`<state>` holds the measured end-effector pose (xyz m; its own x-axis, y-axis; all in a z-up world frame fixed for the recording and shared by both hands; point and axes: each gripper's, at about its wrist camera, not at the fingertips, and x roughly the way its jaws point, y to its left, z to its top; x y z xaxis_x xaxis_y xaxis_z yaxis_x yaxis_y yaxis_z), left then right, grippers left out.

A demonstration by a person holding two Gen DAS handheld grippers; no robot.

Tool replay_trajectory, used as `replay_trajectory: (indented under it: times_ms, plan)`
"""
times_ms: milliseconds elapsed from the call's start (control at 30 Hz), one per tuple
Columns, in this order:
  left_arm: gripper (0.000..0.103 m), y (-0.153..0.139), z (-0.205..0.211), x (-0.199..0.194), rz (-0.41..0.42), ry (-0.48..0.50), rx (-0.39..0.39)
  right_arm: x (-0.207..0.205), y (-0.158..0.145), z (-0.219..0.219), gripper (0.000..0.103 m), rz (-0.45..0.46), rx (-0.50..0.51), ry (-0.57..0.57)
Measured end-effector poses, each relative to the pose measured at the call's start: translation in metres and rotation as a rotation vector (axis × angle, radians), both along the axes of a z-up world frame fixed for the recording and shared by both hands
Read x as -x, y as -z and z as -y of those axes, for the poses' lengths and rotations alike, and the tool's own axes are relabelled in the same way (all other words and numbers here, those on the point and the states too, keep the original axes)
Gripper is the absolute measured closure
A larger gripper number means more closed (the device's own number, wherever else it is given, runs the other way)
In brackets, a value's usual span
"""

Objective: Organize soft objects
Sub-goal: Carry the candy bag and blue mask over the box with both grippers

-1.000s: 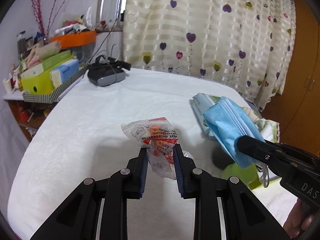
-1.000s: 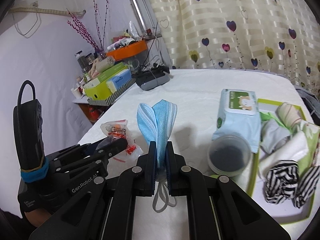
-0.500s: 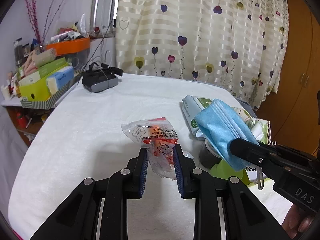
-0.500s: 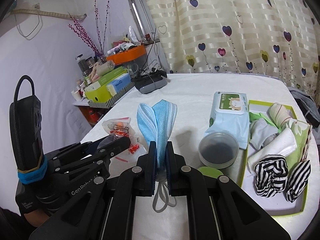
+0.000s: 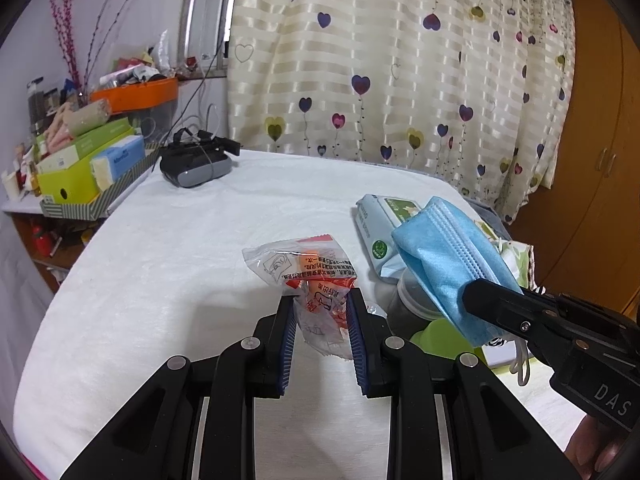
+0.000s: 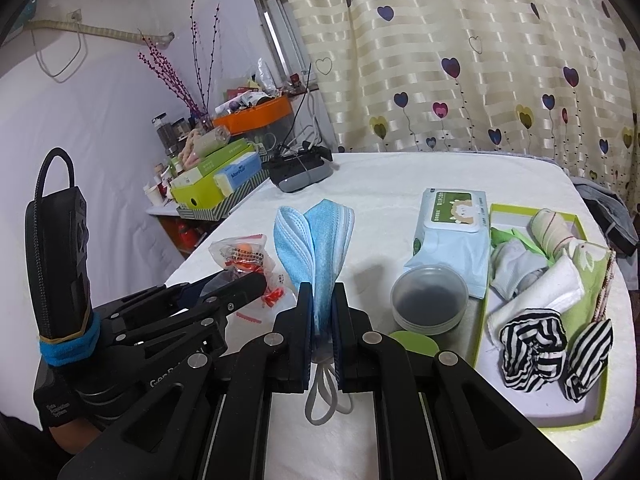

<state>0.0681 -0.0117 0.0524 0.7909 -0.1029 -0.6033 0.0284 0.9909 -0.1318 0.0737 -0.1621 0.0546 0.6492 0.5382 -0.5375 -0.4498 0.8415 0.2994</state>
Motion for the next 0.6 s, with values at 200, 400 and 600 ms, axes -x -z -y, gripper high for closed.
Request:
replay_trajectory:
  times_ms: [200, 400, 600]
  plan:
    - [0.080, -0.001, 0.004, 0.002, 0.002, -0.004, 0.002, 0.004, -0.002, 0.008, 0.095, 0.007, -0.007, 0.012]
    - [0.080, -0.006, 0.008, 0.005, 0.021, 0.002, 0.005, 0.010, -0.005, 0.021, 0.095, 0.017, -0.021, 0.042]
    - [0.080, 0.002, -0.006, 0.002, 0.000, -0.044, 0.017, 0.011, -0.002, 0.019, 0.094, 0.012, -0.019, 0.025]
